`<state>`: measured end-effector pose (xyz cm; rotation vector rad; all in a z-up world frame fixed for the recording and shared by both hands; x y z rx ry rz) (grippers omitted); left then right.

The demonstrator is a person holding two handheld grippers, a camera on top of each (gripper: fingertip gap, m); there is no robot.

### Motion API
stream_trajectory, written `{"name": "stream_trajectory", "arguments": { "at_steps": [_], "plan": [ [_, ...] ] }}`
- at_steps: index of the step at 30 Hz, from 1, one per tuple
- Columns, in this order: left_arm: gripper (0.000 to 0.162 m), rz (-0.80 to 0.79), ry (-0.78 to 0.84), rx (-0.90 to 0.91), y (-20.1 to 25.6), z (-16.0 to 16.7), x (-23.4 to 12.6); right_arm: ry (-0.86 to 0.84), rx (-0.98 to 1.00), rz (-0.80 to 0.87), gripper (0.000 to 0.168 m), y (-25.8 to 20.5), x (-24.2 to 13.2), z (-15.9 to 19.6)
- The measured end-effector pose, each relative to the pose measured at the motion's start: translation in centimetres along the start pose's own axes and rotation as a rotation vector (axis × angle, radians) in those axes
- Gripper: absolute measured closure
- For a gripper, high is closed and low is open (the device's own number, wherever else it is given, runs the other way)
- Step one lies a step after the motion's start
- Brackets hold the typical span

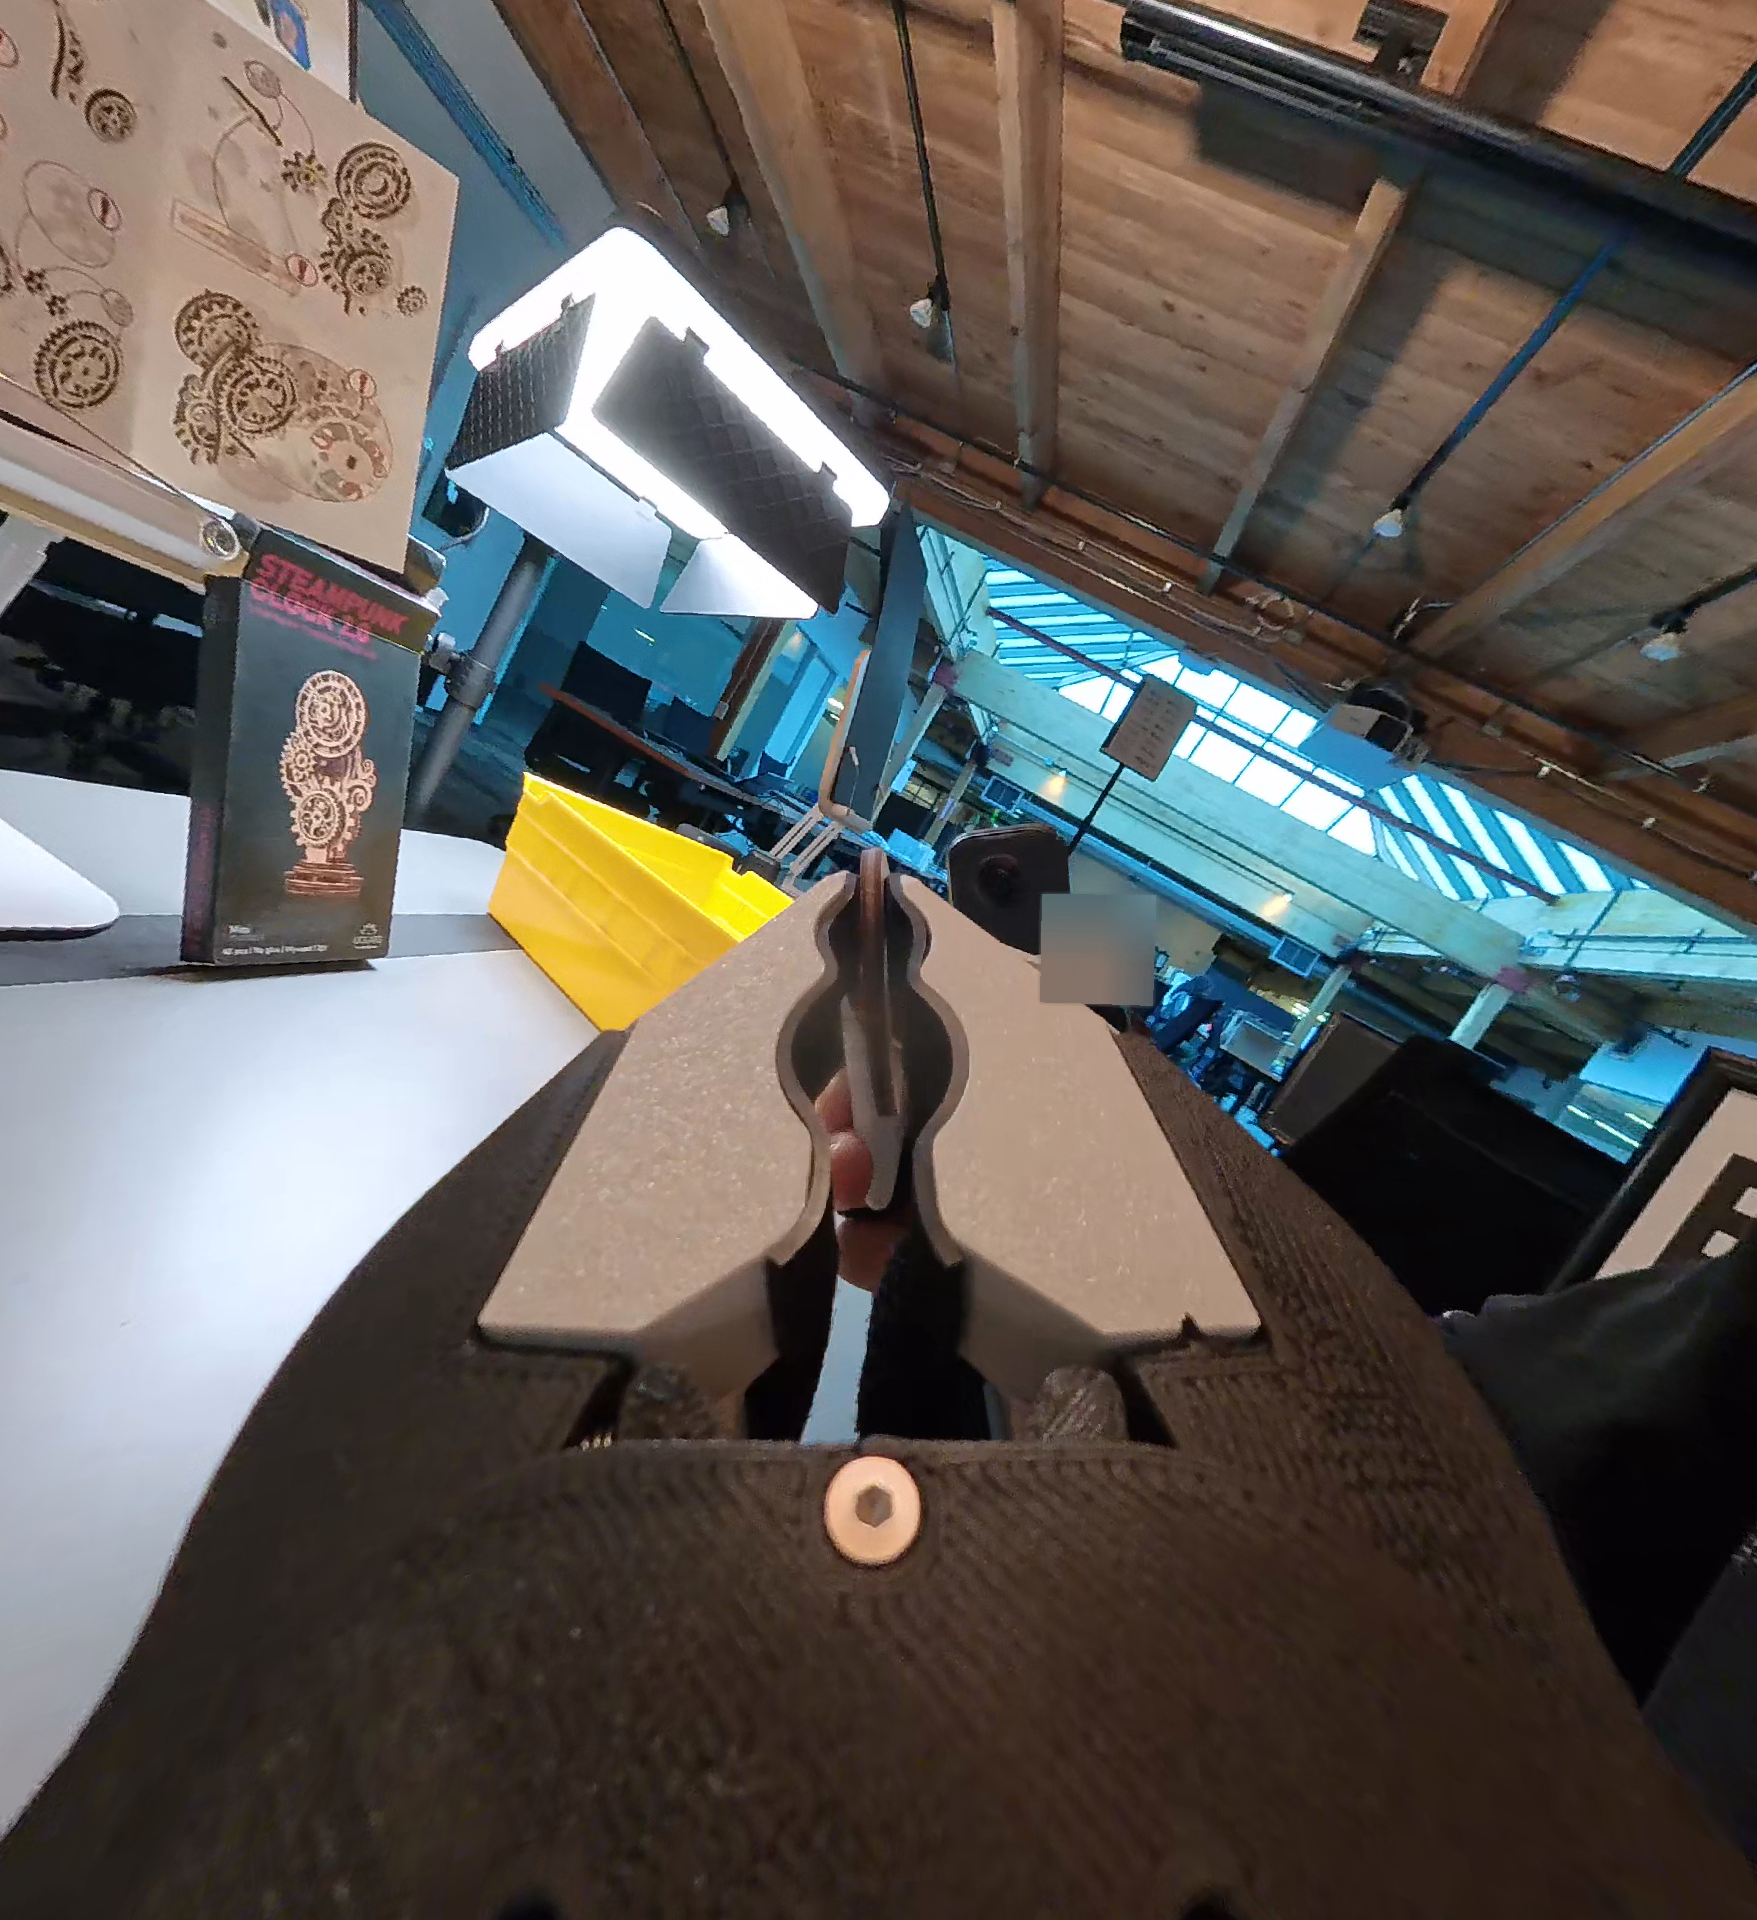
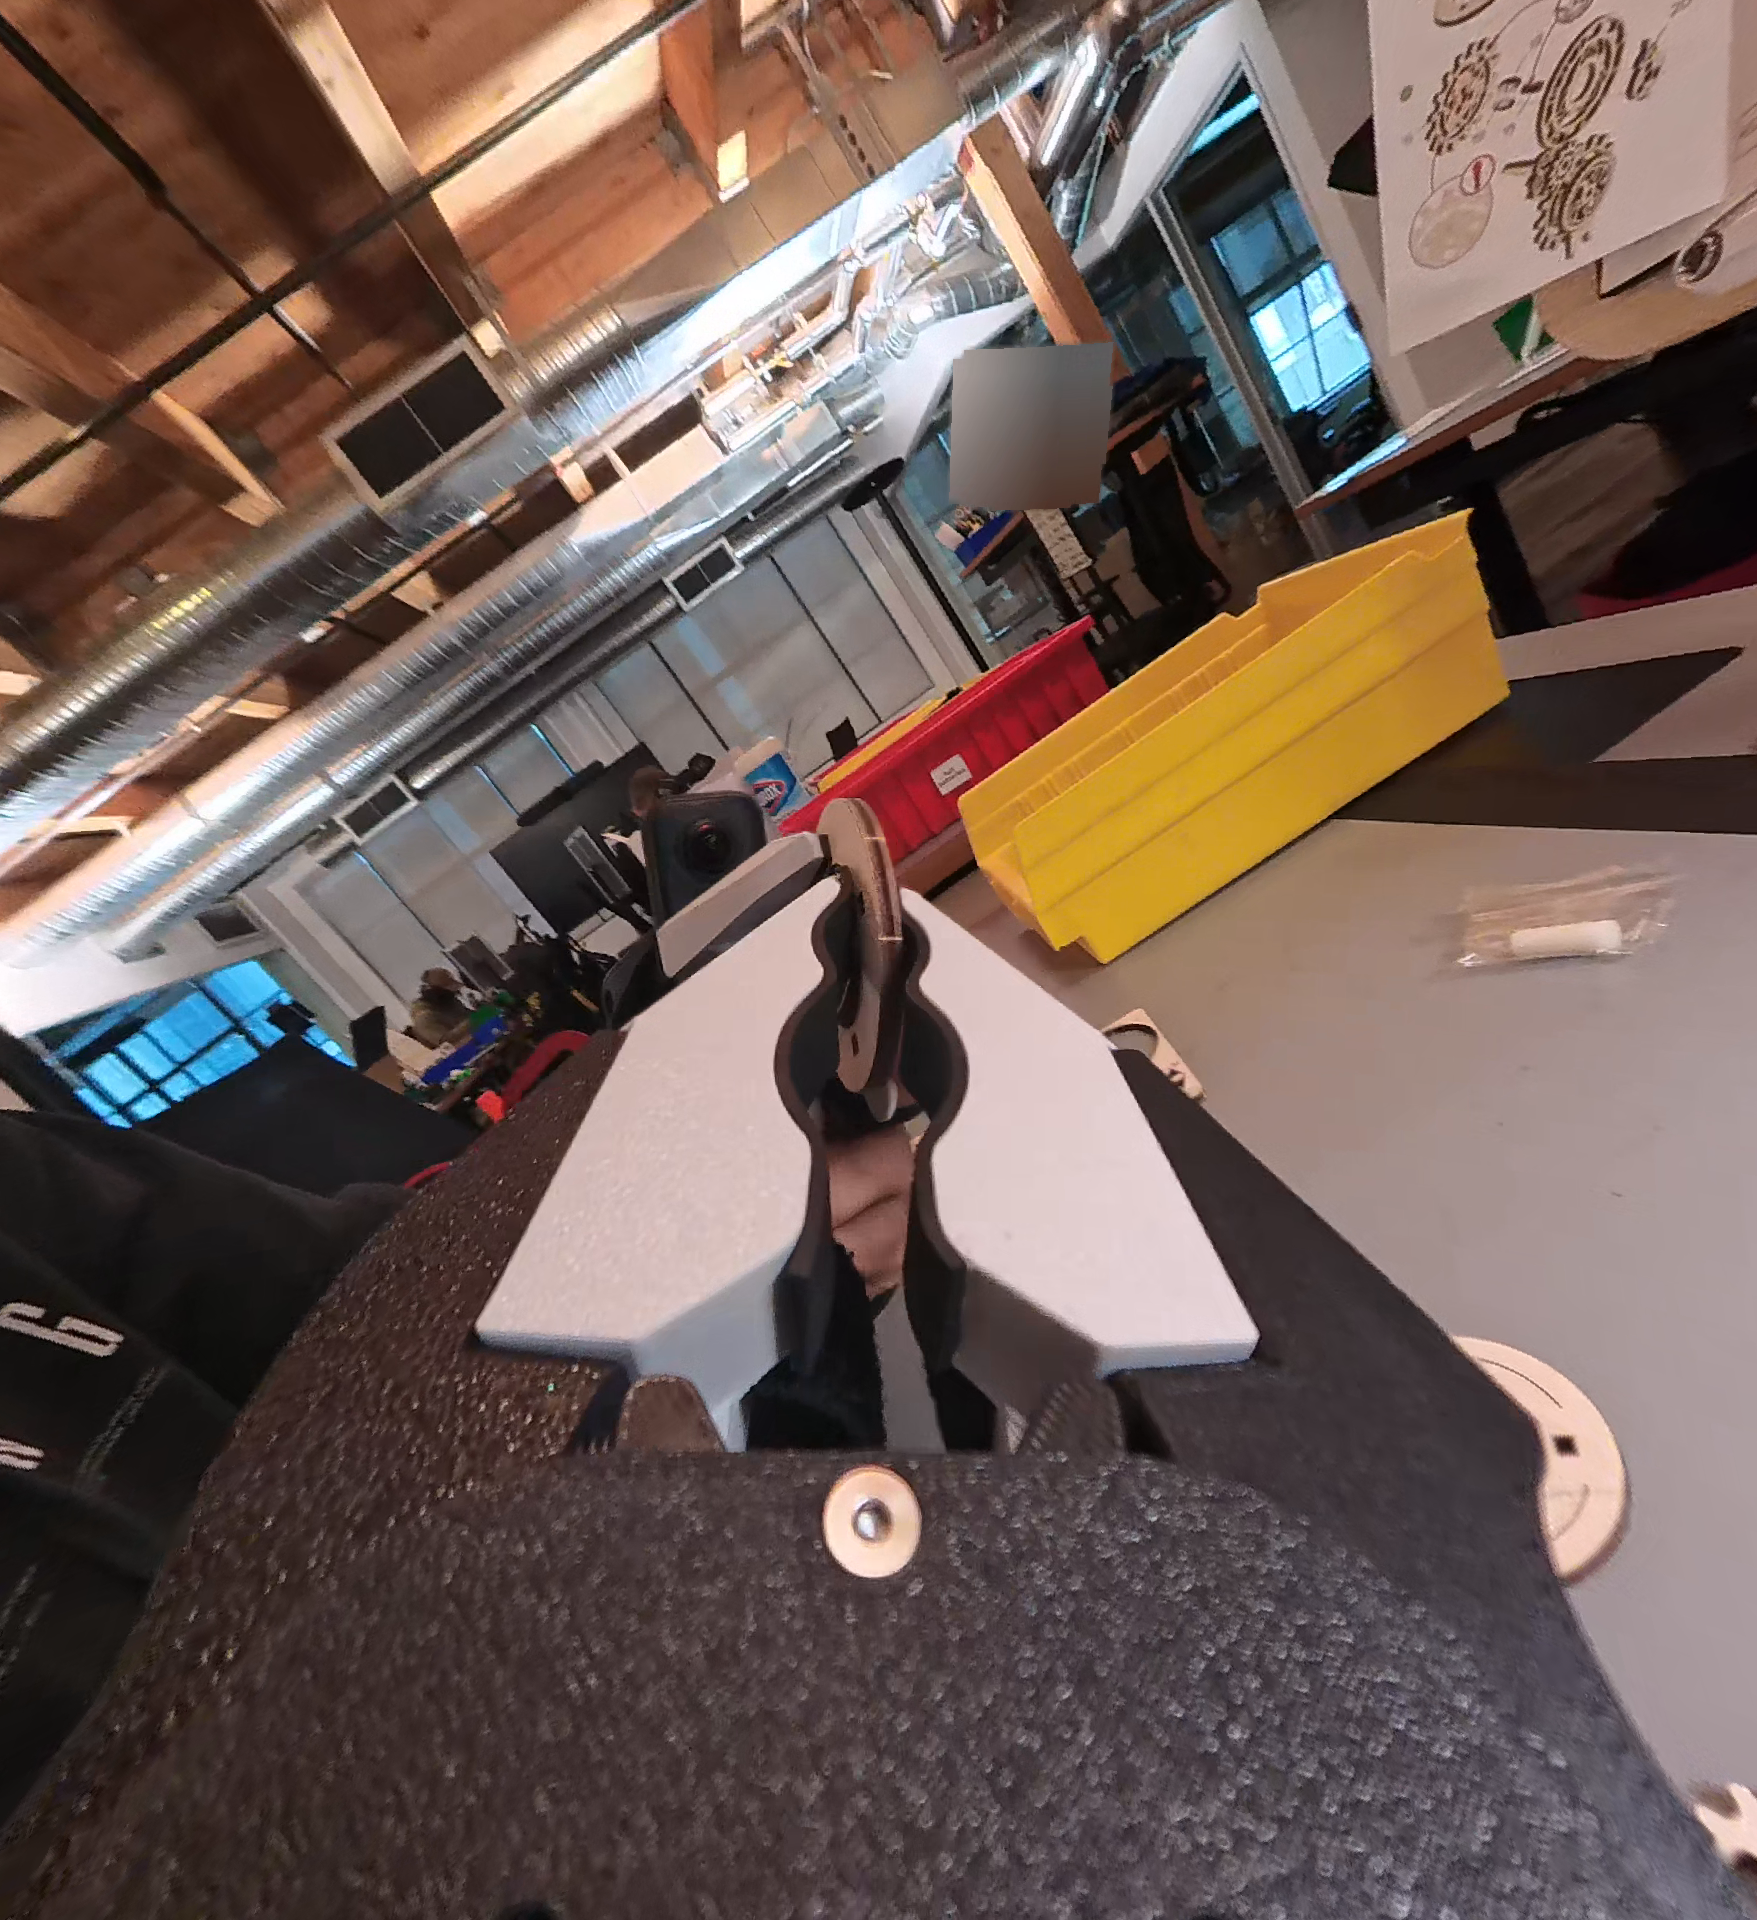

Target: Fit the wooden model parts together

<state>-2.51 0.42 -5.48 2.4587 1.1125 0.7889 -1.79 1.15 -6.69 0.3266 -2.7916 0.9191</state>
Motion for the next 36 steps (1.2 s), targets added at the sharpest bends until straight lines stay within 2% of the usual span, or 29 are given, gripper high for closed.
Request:
{"name": "stream_trajectory", "arguments": {
  "at_steps": [4,6,8,12,14,20,25,36],
  "plan": [
    [0.16,0.026,-0.003,-0.053,-0.3,-0.2,-0.1,-0.042,0.018,-0.068,0.165,0.1,0.1,0.3],
    [0.16,0.021,0.031,-0.095,-0.9,-0.7,-0.5,-0.076,-0.009,-0.083,0.153,0.2,-0.2,0.5],
    [0.16,0.02,0.033,-0.104,-1.3,-1.1,-0.8,-0.107,-0.009,-0.08,0.148,0.7,-0.6,0.6],
    [0.16,0.016,0.01,-0.107,-1.8,-0.9,-0.8,-0.133,-0.066,-0.06,0.155,0.8,-0.9,0.5],
    [0.16,0.017,0.006,-0.097,-1.6,-0.8,-0.8,-0.143,-0.095,-0.022,0.165,1.2,-1.0,0.6],
    [0.16,0.013,-0.005,-0.061,-1.2,-0.7,-0.6,-0.156,-0.088,-0.019,0.16,1.2,-0.9,0.8],
    [0.159,0.026,-0.013,-0.081,-0.9,-0.6,-0.5,-0.177,-0.105,-0.024,0.164,1.1,-1.0,1.1],
    [0.16,0.049,-0.021,-0.058,-0.2,-0.5,-0.3,-0.182,-0.062,-0.161,0.165,-0.3,-1.0,1.5]
  ]
}}
Point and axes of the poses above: each gripper's, where its closed fingertips meet, x out along the fingers, z out of its underside, y = z × x across the jaws, the point moved 1 cm from there along -x, back along the fingers, and after that the axes turned 1 degree about -z, right-handed, at the moved point
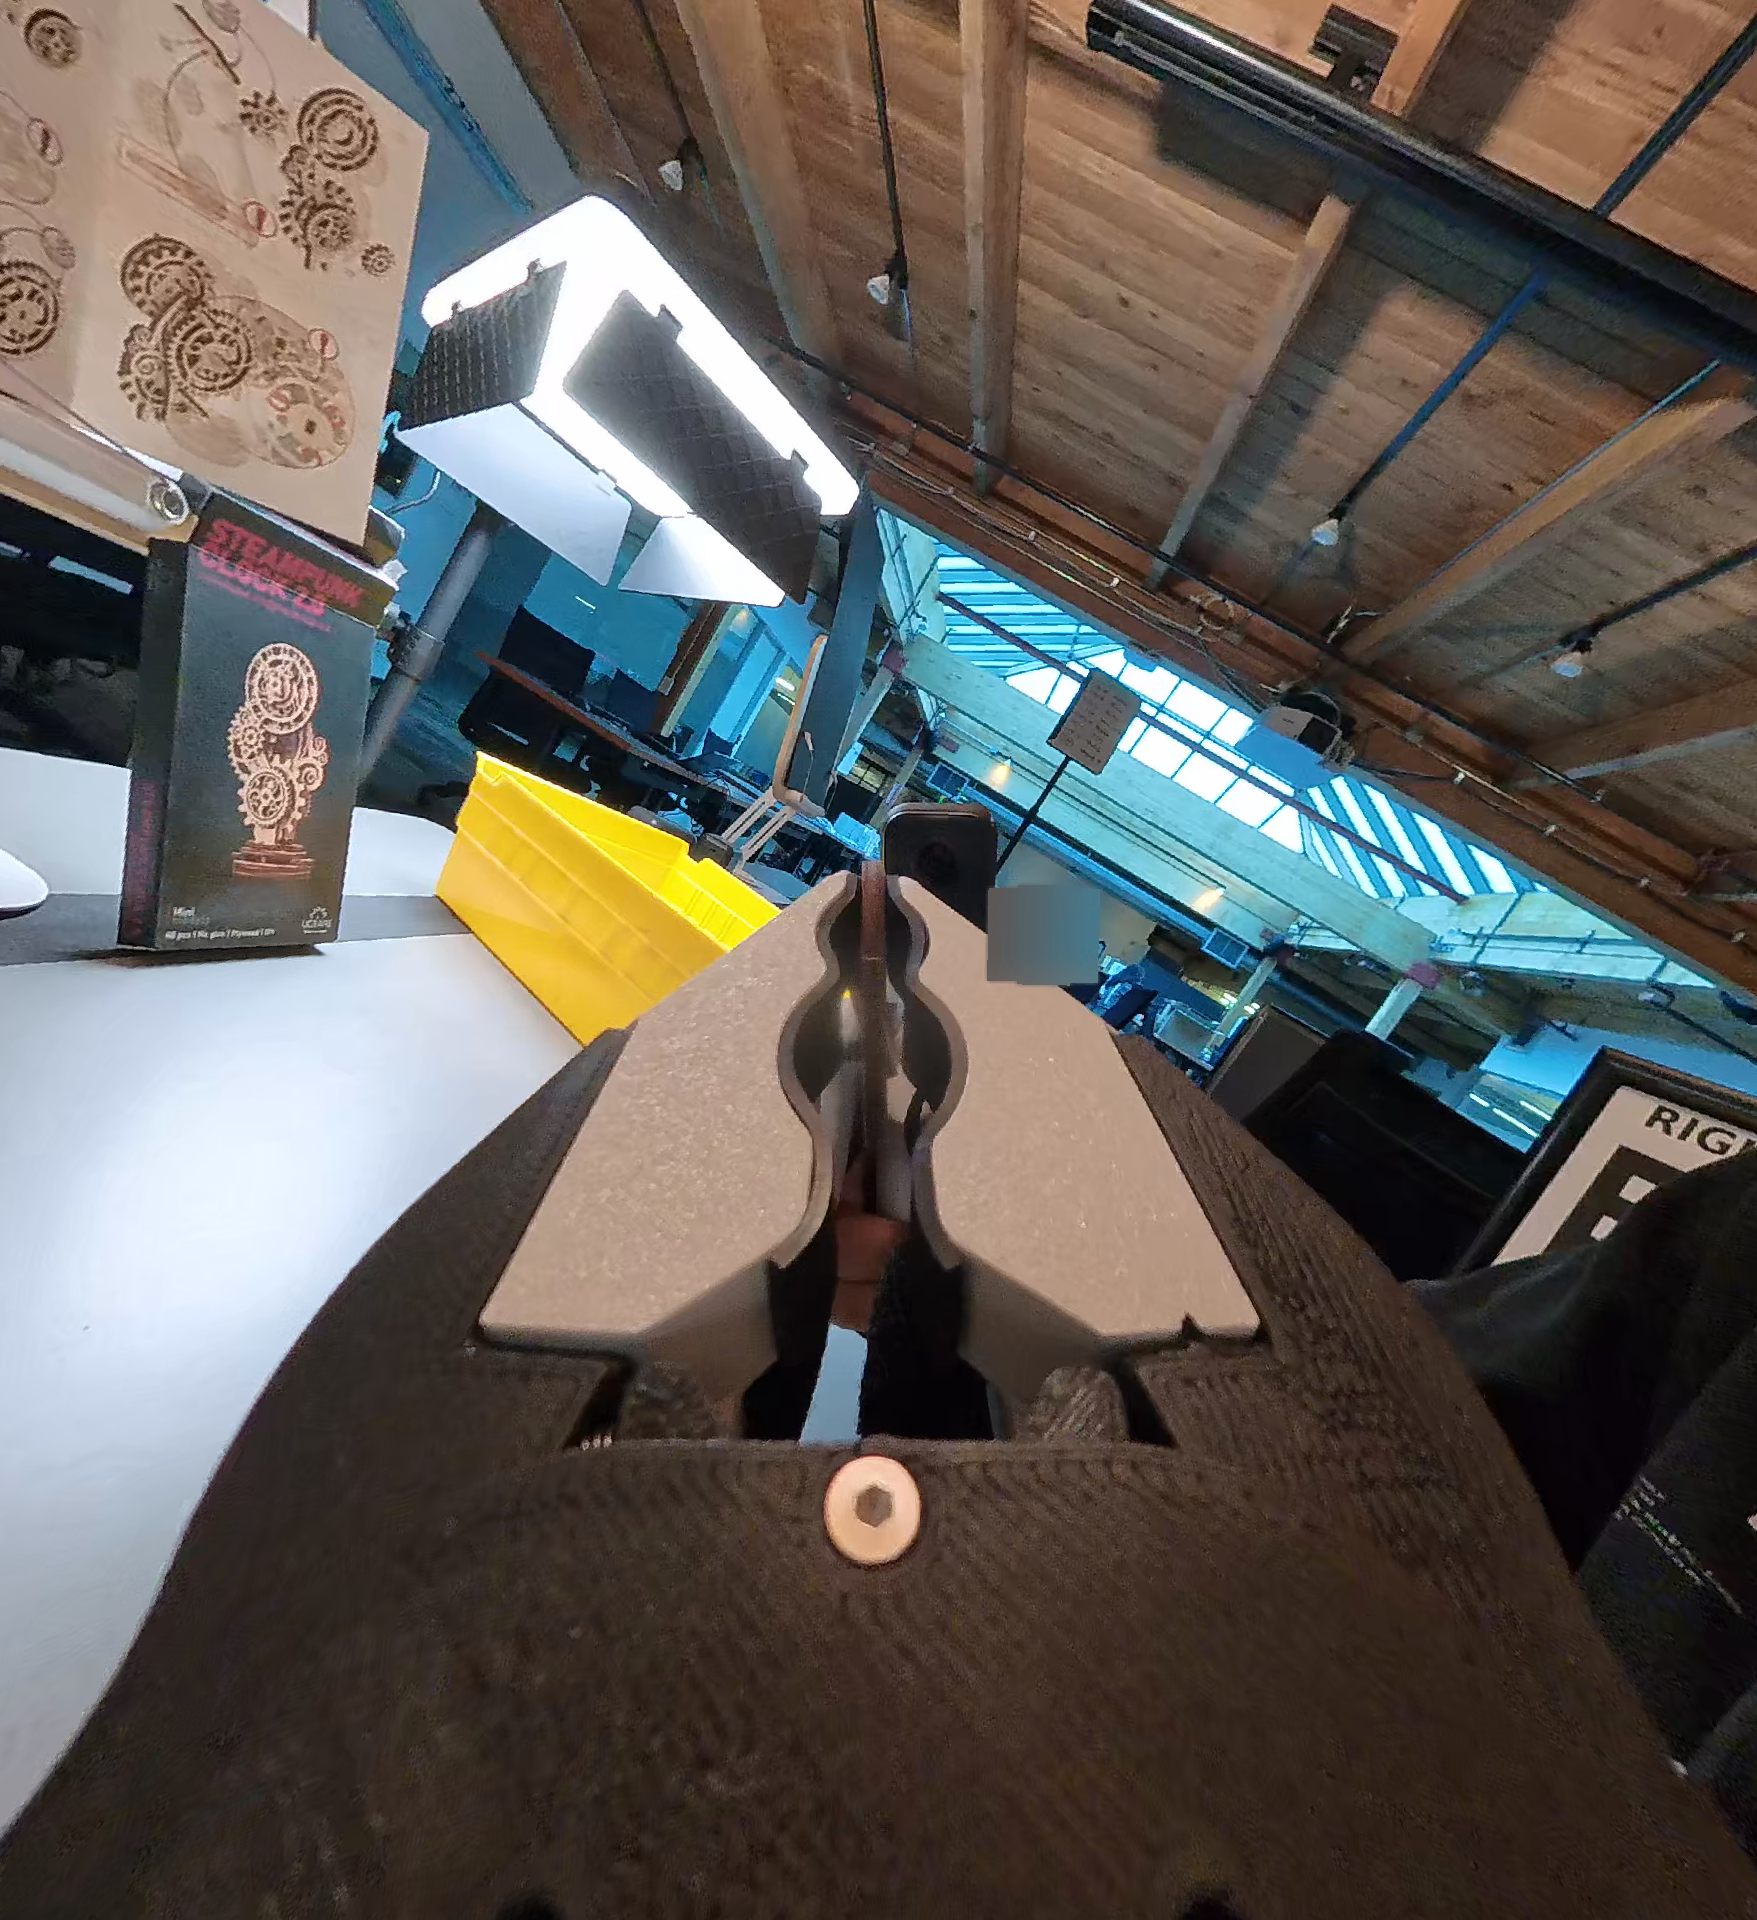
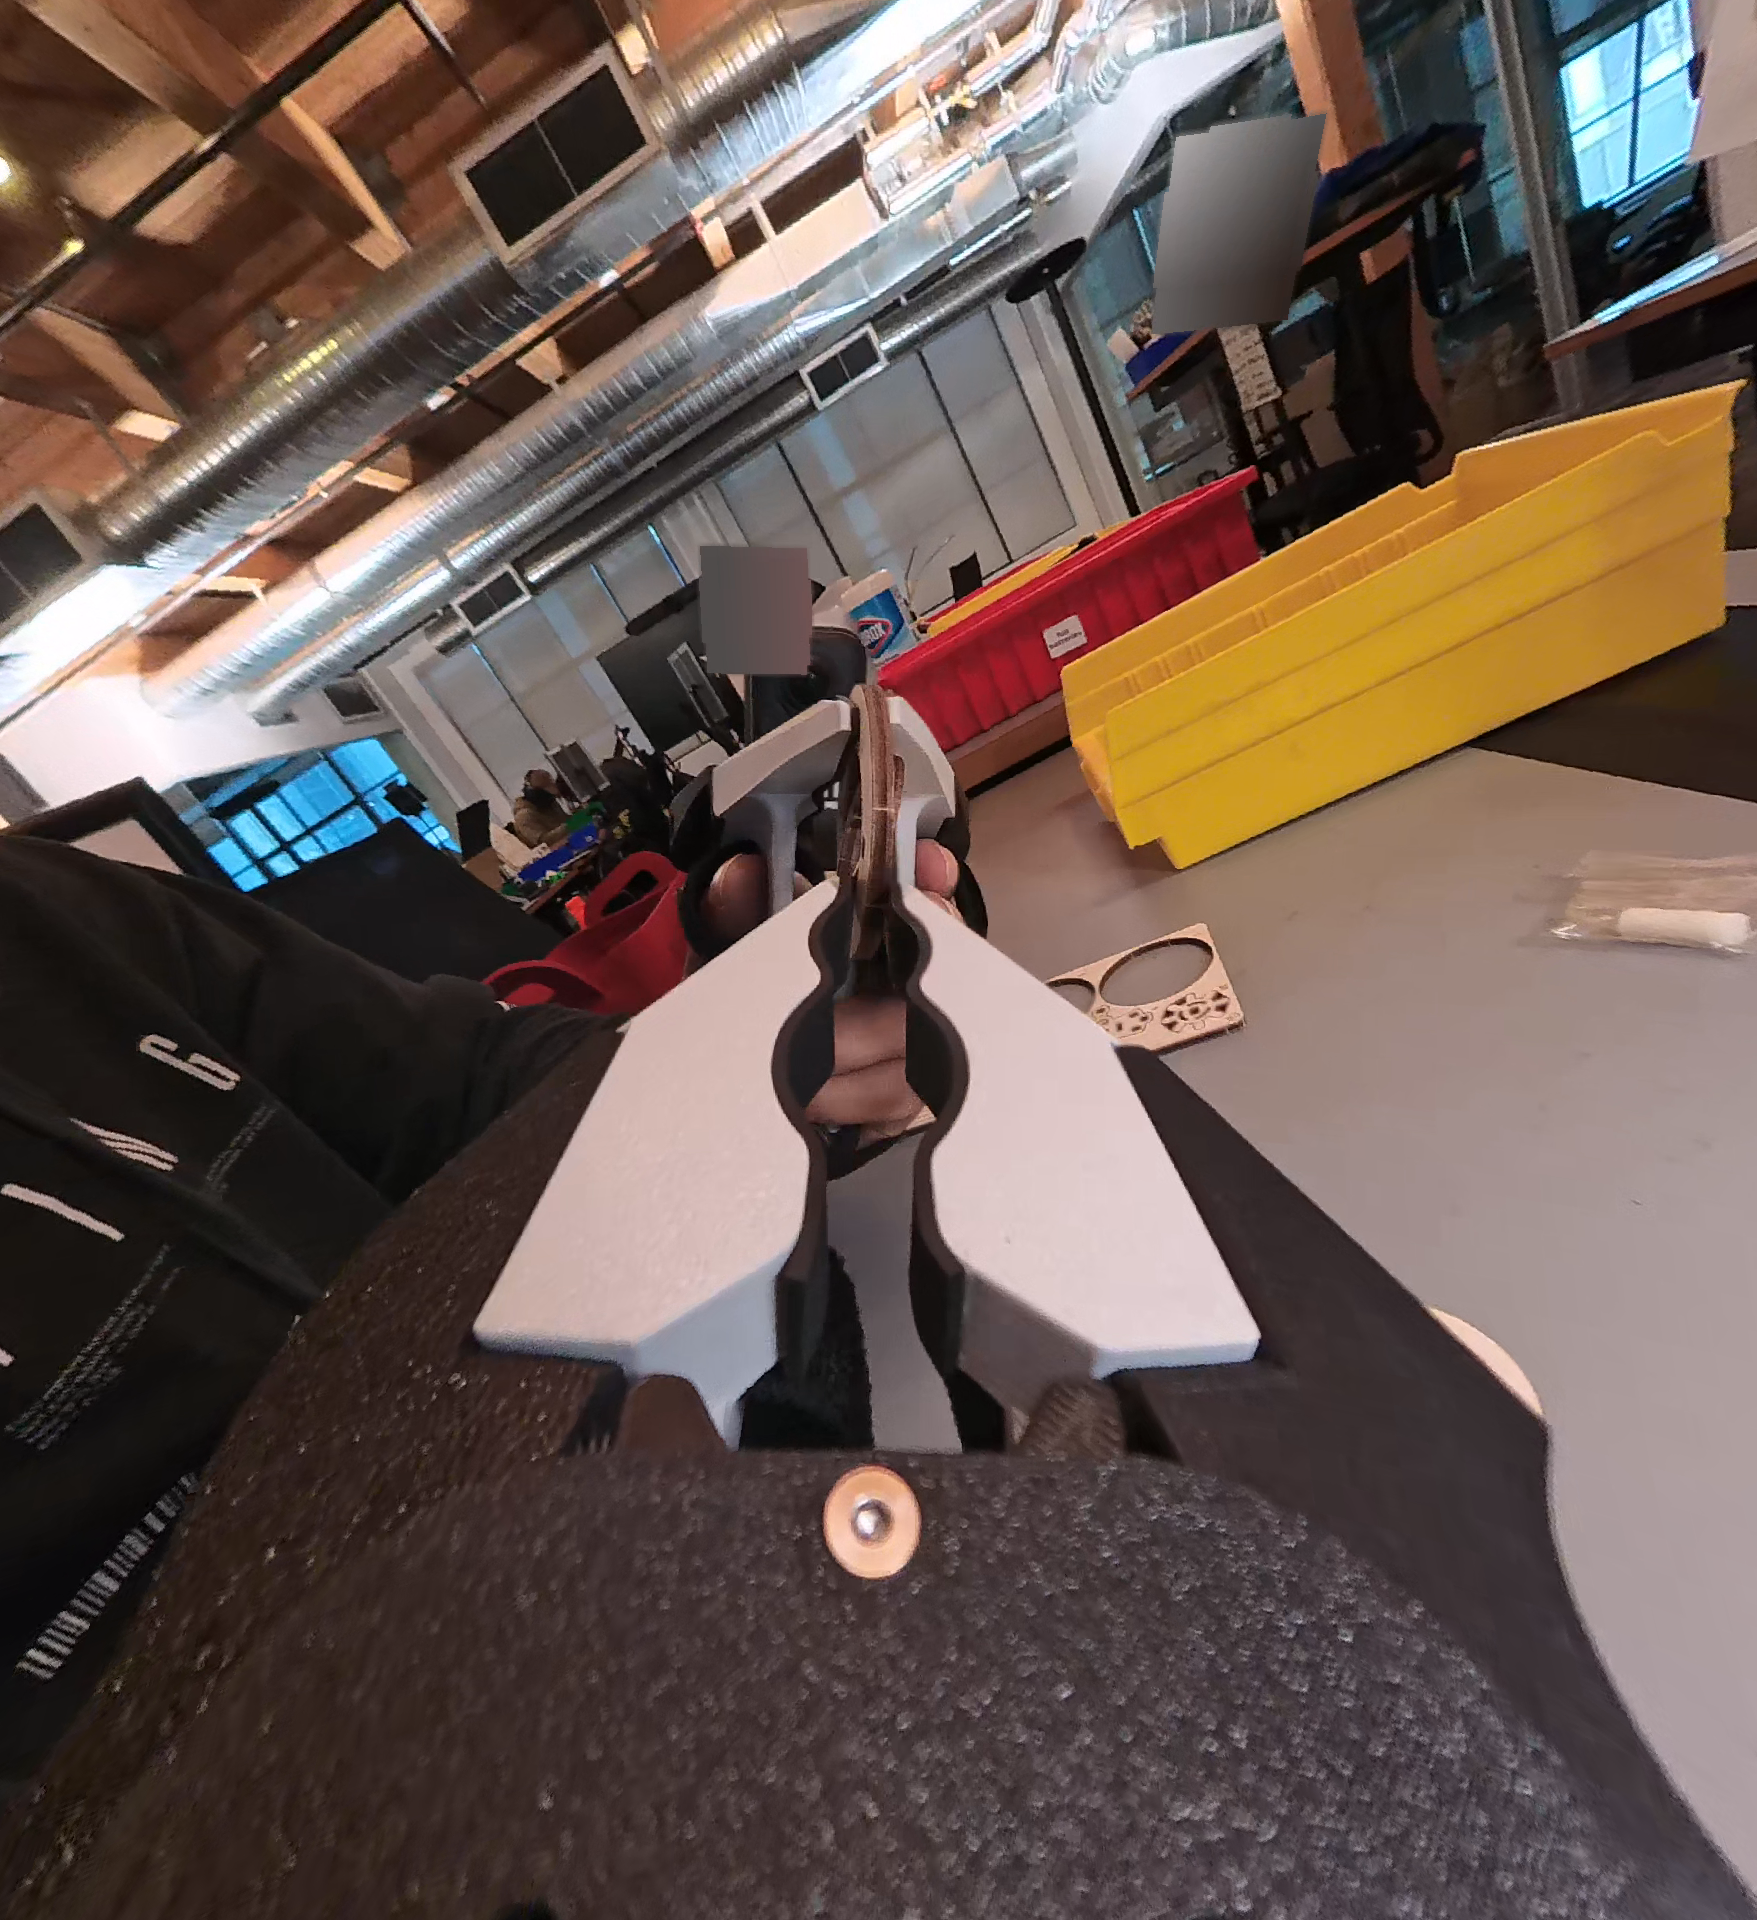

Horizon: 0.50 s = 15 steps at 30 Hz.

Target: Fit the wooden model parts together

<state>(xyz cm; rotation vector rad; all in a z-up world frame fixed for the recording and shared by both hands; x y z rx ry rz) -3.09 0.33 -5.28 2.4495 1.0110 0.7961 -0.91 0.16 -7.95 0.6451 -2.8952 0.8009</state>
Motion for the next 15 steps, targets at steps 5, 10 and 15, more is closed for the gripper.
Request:
{"name": "stream_trajectory", "arguments": {
  "at_steps": [5,10,15],
  "plan": [
    [0.16,0.017,-0.011,0.013,0.21,0.08,0.01,-0.015,0.02,-0.047,0.16,-0.54,0.15,0.27],
    [0.16,0.038,-0.045,0.049,0.75,0.68,0.27,-0.032,0.013,-0.043,0.164,-0.69,0.61,0.74],
    [0.158,0.043,-0.085,0.062,0.7,0.98,0.32,-0.05,-0.026,-0.019,0.166,-0.55,0.52,0.84]
  ]
}}
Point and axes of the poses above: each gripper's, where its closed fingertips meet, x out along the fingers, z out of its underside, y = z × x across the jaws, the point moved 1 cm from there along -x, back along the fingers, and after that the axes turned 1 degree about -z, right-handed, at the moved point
